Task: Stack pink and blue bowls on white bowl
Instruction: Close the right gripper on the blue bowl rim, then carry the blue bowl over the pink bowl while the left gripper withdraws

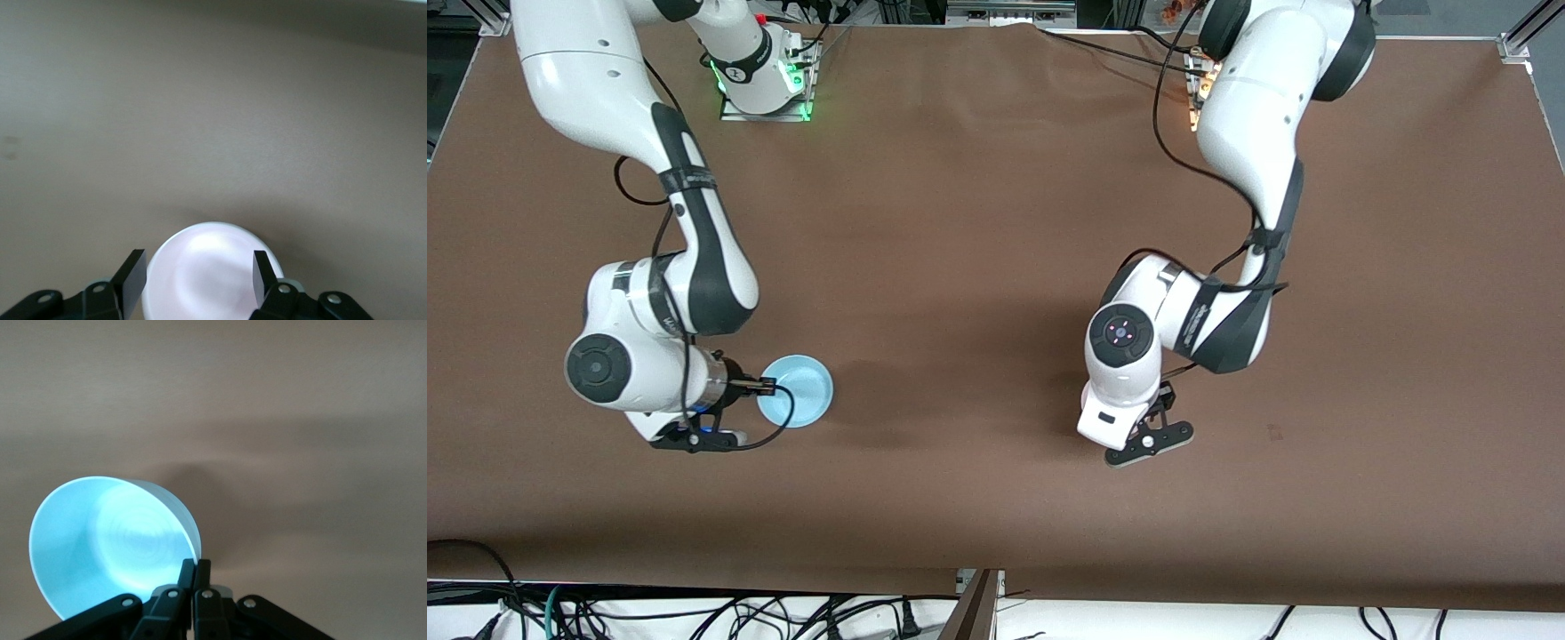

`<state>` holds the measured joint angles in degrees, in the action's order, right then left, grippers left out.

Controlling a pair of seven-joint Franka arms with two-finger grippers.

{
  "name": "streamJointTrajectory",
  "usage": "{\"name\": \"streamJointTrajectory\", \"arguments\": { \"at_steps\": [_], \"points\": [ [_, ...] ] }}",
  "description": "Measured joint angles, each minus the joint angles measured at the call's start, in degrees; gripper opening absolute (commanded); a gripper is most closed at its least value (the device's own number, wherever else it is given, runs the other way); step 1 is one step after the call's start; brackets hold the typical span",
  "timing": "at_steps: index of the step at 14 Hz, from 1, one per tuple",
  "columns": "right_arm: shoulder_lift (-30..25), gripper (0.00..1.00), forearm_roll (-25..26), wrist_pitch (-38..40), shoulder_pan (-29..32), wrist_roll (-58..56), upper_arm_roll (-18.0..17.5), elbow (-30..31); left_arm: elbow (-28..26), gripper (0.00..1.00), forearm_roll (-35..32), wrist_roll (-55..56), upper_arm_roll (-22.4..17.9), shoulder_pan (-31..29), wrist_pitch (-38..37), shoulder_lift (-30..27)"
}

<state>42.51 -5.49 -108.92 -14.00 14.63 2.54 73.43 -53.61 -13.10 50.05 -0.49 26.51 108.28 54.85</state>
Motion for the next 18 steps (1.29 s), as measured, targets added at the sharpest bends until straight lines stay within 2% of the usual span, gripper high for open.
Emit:
{"name": "streamJointTrajectory", "arguments": {
  "at_steps": [3, 5, 8, 9, 12, 14, 18],
  "points": [
    [0.0, 0.00, -1.4, 1.6, -2.3, 11.9, -3.1, -2.5, 0.0, 0.66, 0.8, -2.7, 0.0, -0.9, -2.1, -3.1],
    [0.0, 0.00, -1.5, 1.4, -4.3, 20.9, -5.4, -3.8, -0.1, 0.61, 0.8, -10.1, -0.2, -2.7, -2.9, -4.2],
    [0.1, 0.00, -1.6, -1.1, -8.3, 30.7, -5.9, -4.3, 0.1, 0.52, 1.0, -23.1, -0.2, -8.7, -6.6, -8.2],
    [0.3, 0.00, -1.8, -2.1, -9.2, 32.8, -5.9, -4.3, 0.1, 0.52, 1.9, -27.4, -0.3, -11.3, -8.1, -10.3],
    [1.2, 0.00, -4.1, -8.2, -11.9, 39.8, -6.1, -4.3, -0.1, 0.53, 5.5, -38.5, -0.2, -19.7, -12.8, -17.2],
    [2.8, 0.00, -5.1, -14.2, -14.8, 45.5, -6.2, -5.1, -1.8, 0.53, 6.1, -41.3, -0.1, -23.5, -14.2, -21.0],
    [9.5, 0.00, -6.1, -27.3, -20.2, 54.6, -7.1, -11.4, -10.3, 0.53, 7.1, -43.2, 0.0, -26.5, -13.5, -28.2]
  ]
}}
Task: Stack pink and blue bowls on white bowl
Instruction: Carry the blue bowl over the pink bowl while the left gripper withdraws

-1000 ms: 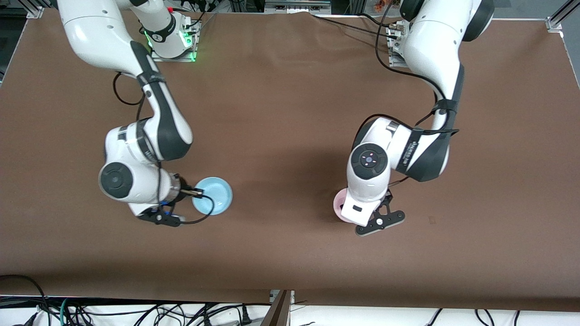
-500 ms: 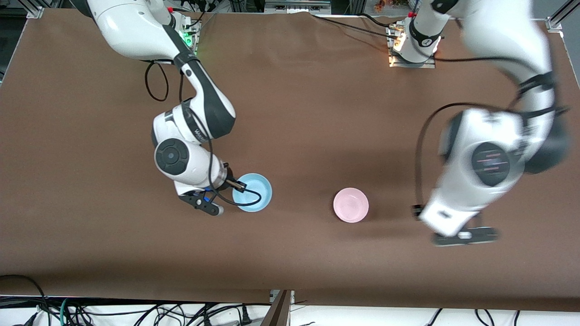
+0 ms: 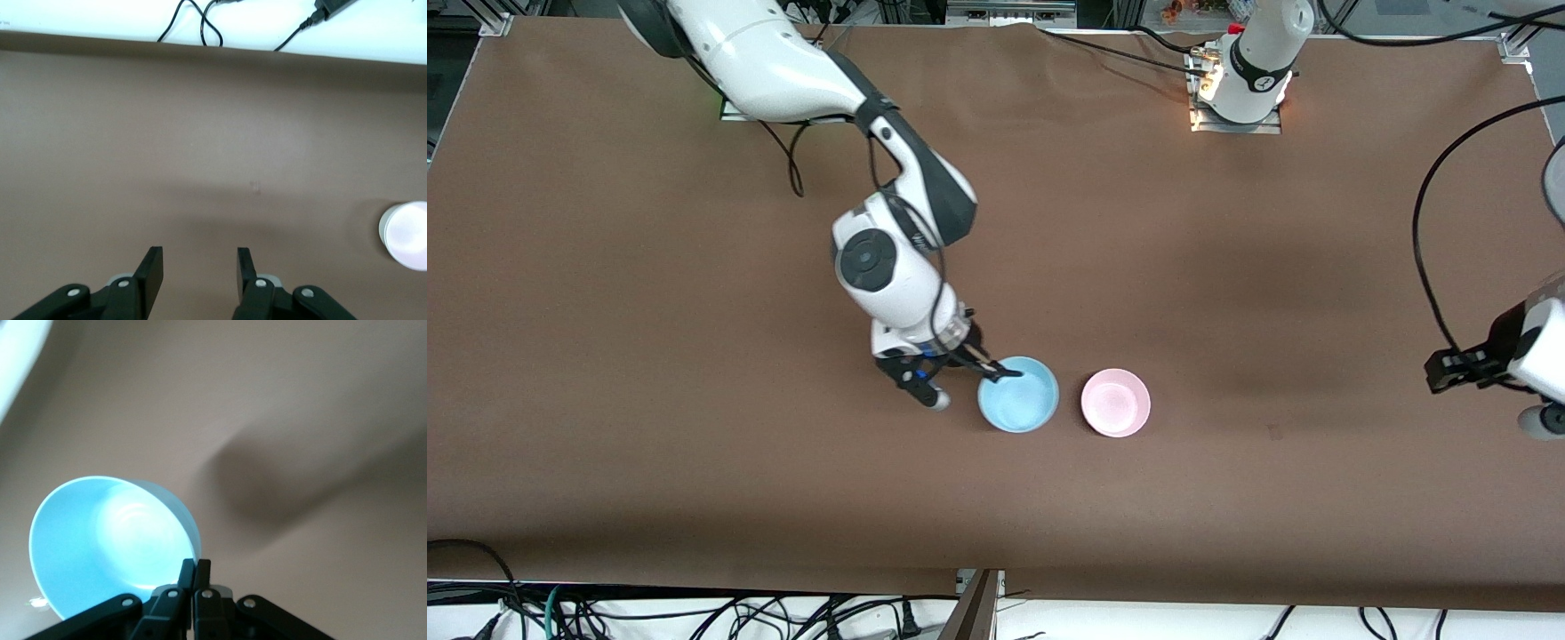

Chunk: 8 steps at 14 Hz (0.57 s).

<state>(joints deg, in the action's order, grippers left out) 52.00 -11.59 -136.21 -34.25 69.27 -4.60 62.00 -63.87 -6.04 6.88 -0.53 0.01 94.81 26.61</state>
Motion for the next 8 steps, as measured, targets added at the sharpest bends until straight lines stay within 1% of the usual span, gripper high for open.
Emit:
{"name": "streamJointTrajectory", "arguments": {
  "at_steps": [2, 4, 5, 7, 8],
  "points": [
    [2.8, 0.00, 0.0, -6.4, -0.9, 1.8, -2.3, -1.7, -8.5, 0.54, 0.3, -0.5, 0.0, -0.6, 4.1, -5.6],
    [4.4, 0.00, 0.0, -10.7, -1.9, 2.3, -3.3, -2.3, -19.7, 0.54, 0.4, -0.5, 0.2, -0.7, 8.6, -13.0],
    [4.9, 0.00, -0.1, -12.5, -2.6, 2.8, -3.5, -2.4, -25.0, 0.54, 0.5, -0.1, 0.9, -0.8, 9.8, -16.7],
    [6.2, 0.00, -0.1, -16.7, -4.2, 4.2, -3.6, -2.5, -33.1, 0.54, 0.5, 5.8, 3.9, -0.8, 10.7, -22.3],
    [7.0, 0.00, -0.1, -19.3, -5.0, 4.8, -3.7, -2.5, -35.5, 0.54, -0.1, 9.2, 5.7, -0.7, 11.2, -23.6]
  ]
}}
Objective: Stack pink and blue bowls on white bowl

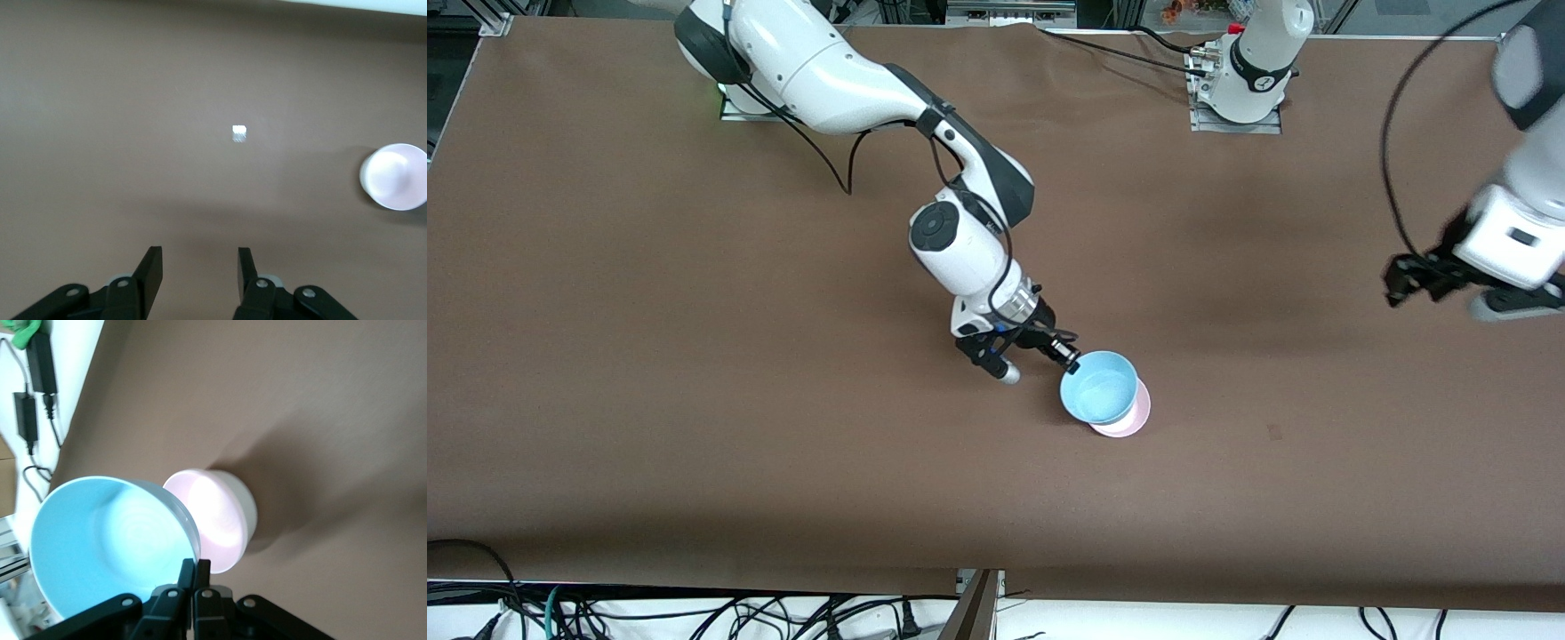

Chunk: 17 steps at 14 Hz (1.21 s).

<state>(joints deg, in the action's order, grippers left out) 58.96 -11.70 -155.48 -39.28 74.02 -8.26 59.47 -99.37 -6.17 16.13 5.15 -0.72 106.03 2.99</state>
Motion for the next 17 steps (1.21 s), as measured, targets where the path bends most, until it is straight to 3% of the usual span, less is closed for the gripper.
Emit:
{"name": "streamJointTrajectory", "arguments": {
  "at_steps": [2, 5, 17],
  "points": [
    [1.5, 0.00, 0.0, -3.7, -1.2, 0.2, 0.0, -0.1, -2.6, 0.56, -3.7, 3.5, 2.4, 0.1, 2.0, 0.0],
    [3.0, 0.00, 0.0, -6.2, -1.9, 0.2, 0.0, -0.2, -3.4, 0.57, -5.1, 3.9, 2.3, 0.0, 4.6, 2.2],
    [6.2, 0.00, 0.0, -9.5, -2.0, -4.6, 0.3, -0.4, -0.3, 0.60, -5.2, -5.8, 1.5, -0.9, 5.4, 2.8]
  ]
}}
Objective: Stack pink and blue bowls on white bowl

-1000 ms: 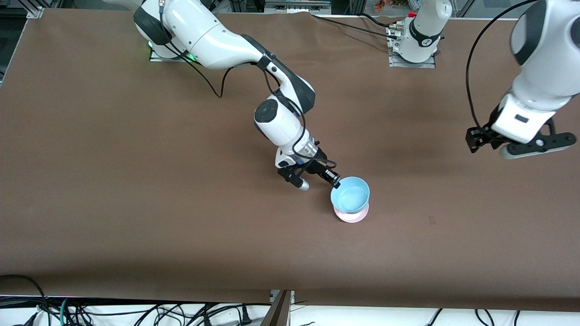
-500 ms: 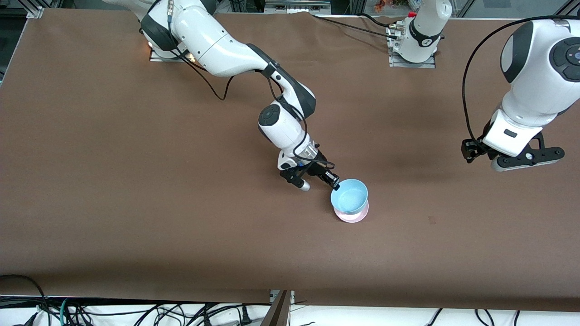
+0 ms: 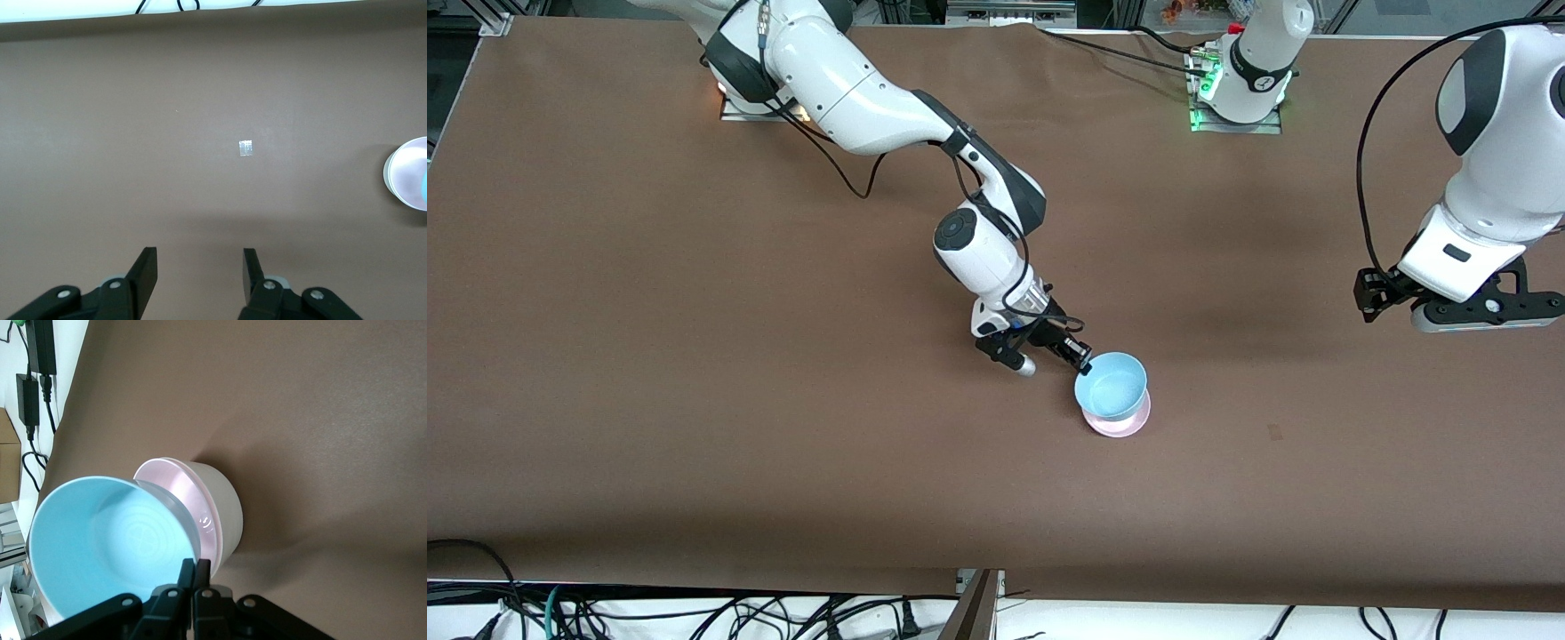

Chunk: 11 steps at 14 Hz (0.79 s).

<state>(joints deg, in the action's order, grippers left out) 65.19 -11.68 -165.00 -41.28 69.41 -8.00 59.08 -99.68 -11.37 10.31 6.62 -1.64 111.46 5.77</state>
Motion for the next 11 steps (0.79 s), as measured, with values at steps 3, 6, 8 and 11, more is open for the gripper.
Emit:
{"name": "streamJointTrajectory", "arguments": {
  "at_steps": [3, 6, 8, 11],
  "points": [
    [0.1, 0.00, 0.0, 0.0, 0.0, -1.0, 0.1, 0.0, 0.1, 0.60, 0.0, -0.2, 0.0, 0.0, 0.0, 0.0],
    [0.1, 0.00, 0.0, 0.0, 0.0, -1.4, 0.3, 0.0, 0.2, 0.67, 0.2, 0.6, 0.1, 0.0, -0.1, 0.0],
    [0.1, 0.00, 0.0, 0.0, 0.0, -2.2, 0.3, 0.0, 0.2, 0.71, 1.3, 3.0, 0.1, 0.0, -0.5, 0.0],
    [0.3, 0.00, 0.0, 0.0, 0.0, -3.0, 0.3, 0.0, 0.2, 0.73, 3.4, 4.0, 0.0, -1.4, -0.6, 0.0]
  ]
}}
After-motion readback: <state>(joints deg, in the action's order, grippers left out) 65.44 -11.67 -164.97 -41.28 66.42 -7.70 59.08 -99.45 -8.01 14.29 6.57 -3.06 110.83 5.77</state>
